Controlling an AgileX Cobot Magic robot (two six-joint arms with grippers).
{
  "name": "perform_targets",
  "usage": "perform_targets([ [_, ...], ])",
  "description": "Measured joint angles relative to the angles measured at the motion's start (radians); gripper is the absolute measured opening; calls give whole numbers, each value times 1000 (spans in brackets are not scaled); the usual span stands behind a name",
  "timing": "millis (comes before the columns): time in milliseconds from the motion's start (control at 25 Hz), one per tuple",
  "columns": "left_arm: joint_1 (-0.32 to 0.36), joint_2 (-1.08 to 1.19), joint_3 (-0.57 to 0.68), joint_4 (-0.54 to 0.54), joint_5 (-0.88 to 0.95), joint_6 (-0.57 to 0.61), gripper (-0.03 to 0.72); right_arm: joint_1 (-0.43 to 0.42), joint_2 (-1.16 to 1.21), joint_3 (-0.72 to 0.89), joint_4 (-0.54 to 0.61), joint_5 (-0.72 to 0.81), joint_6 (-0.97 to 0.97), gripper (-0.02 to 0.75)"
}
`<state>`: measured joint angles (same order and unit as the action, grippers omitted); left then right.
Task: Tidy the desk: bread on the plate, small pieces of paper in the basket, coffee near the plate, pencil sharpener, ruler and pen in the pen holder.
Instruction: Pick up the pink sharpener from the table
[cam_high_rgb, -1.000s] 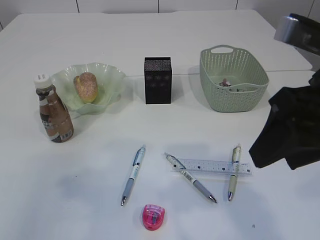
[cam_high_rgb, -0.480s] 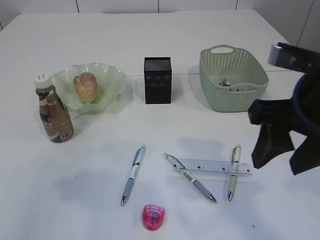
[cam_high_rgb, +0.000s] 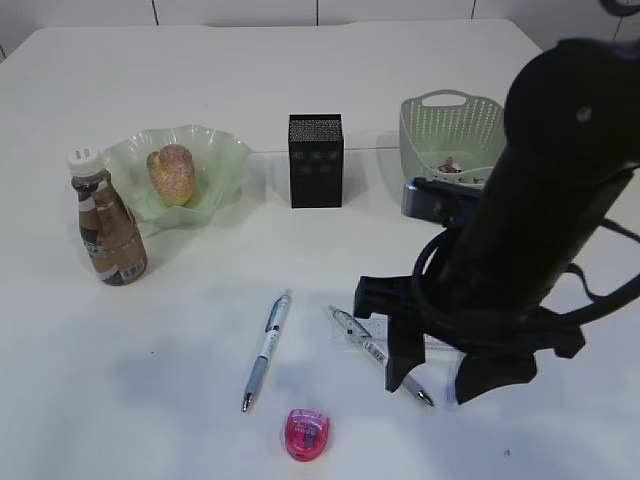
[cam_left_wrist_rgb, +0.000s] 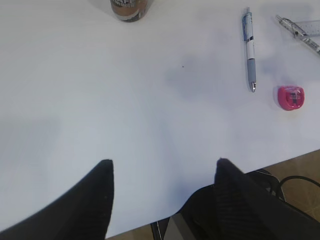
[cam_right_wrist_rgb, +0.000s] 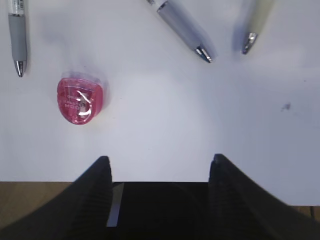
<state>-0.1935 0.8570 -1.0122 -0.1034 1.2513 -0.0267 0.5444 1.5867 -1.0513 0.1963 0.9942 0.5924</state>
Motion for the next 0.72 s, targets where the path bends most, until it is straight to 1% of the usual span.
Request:
perform_targets([
  [40,0,0,0,0,0,0,447,0,0,0,0,0,0,479],
  [80,0,0,0,0,0,0,447,25,42,0,27,-46,9,479],
  [200,0,0,0,2,0,0,447,68,91,0,36,-97,30,479],
  [280,0,0,0,2,0,0,447,73,101,-2,36,-105,32,479],
  [320,0,0,0,2,0,0,447,111,155,-35,36,-134,40,479],
  [440,0,0,0,4,0,0,447,143,210,-90,32,-139,44,479],
  [520,0,0,0,4,0,0,447,154,261,-146,5,-128,64,471],
  [560,0,0,0,5,0,0,447,154,261,-146,5,-128,64,471],
  [640,0,0,0,8,0,0,447,154,303,-183,-39,-108,77,437],
  [720,0,0,0,8,0,0,447,154,309,-186,-41,-106,78,430],
])
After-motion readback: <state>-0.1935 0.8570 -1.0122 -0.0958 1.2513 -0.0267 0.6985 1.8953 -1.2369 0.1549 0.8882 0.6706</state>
